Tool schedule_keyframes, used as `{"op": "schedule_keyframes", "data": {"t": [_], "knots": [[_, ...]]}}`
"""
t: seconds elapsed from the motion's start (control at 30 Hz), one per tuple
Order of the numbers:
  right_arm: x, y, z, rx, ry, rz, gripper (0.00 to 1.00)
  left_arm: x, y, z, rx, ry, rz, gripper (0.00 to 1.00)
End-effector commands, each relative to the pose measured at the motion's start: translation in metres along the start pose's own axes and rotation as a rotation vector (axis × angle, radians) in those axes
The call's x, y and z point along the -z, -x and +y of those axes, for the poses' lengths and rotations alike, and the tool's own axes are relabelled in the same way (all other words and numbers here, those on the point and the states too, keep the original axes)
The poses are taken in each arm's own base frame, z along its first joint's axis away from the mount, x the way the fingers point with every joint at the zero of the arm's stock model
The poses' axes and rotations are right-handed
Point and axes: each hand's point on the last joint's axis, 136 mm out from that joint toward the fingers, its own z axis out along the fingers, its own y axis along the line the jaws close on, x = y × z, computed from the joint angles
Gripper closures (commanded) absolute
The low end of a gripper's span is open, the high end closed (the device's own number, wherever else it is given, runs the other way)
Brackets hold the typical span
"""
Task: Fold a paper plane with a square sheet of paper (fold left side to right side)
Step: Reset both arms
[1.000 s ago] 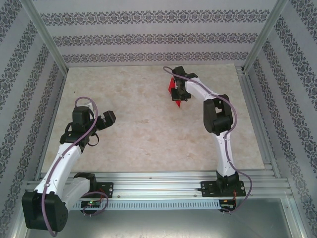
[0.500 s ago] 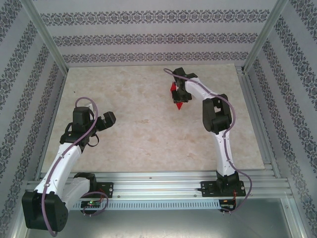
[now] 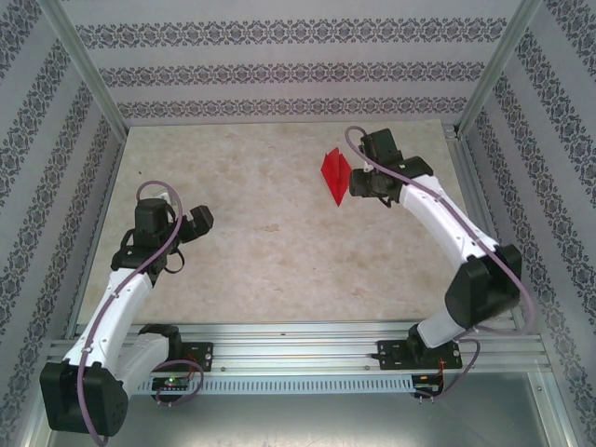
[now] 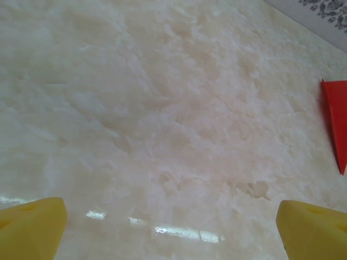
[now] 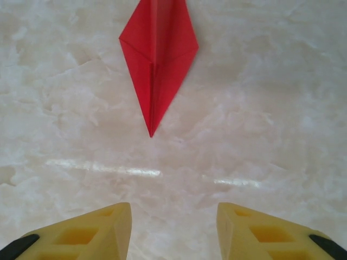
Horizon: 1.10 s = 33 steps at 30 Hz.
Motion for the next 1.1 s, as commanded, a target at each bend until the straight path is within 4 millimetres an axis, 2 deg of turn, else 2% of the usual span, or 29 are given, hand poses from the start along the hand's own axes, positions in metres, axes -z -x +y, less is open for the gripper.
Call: {"op": "schedule_keyframes", "data": {"t": [0.0,0.07,0.17,0.2,0.27,0.43,0.57,0.67,0.77,0.83,0.9,1.07], "knots": [[0.006,-0.005,-0.025,-0.045,-0.084,-0.104,0.49,0.014,0.044,0.011,0.009,0.082,-0.212,0.0],[0.016,-0.006,-0.039,-0.07,-0.108,-0.18,0.45,0.019,0.056,0.019,-0.008,0.124,-0.301,0.0],[0.026,-0.01,-0.062,-0.093,-0.179,-0.288,0.32,0.03,0.072,0.032,-0.027,0.19,-0.437,0.0],[0.029,-0.012,-0.072,-0.106,-0.215,-0.315,0.19,0.033,0.075,0.035,-0.045,0.208,-0.474,0.0],[0.033,-0.014,-0.089,-0.13,-0.266,-0.372,0.03,0.036,0.078,0.038,-0.094,0.225,-0.523,0.0],[0.018,-0.025,-0.123,-0.145,-0.329,-0.503,0.02,0.029,0.073,0.049,-0.205,0.288,-0.533,0.0],[-0.001,-0.034,-0.14,-0.144,-0.36,-0.661,0.02,0.015,0.067,0.059,-0.284,0.348,-0.52,0.0],[-0.02,-0.038,-0.15,-0.137,-0.383,-0.69,0.02,-0.001,0.061,0.062,-0.319,0.345,-0.505,0.0],[-0.034,-0.03,-0.144,-0.087,-0.34,-0.693,0.02,-0.016,0.056,0.058,-0.353,0.309,-0.499,0.0],[-0.034,-0.019,-0.137,-0.062,-0.303,-0.754,0.02,-0.025,0.052,0.055,-0.374,0.28,-0.505,0.0],[-0.046,-0.022,-0.139,-0.065,-0.296,-0.748,0.02,-0.033,0.051,0.052,-0.382,0.249,-0.523,0.0],[-0.053,-0.03,-0.148,-0.112,-0.243,-0.795,0.02,-0.053,0.046,0.042,-0.424,0.177,-0.523,0.0]]}}
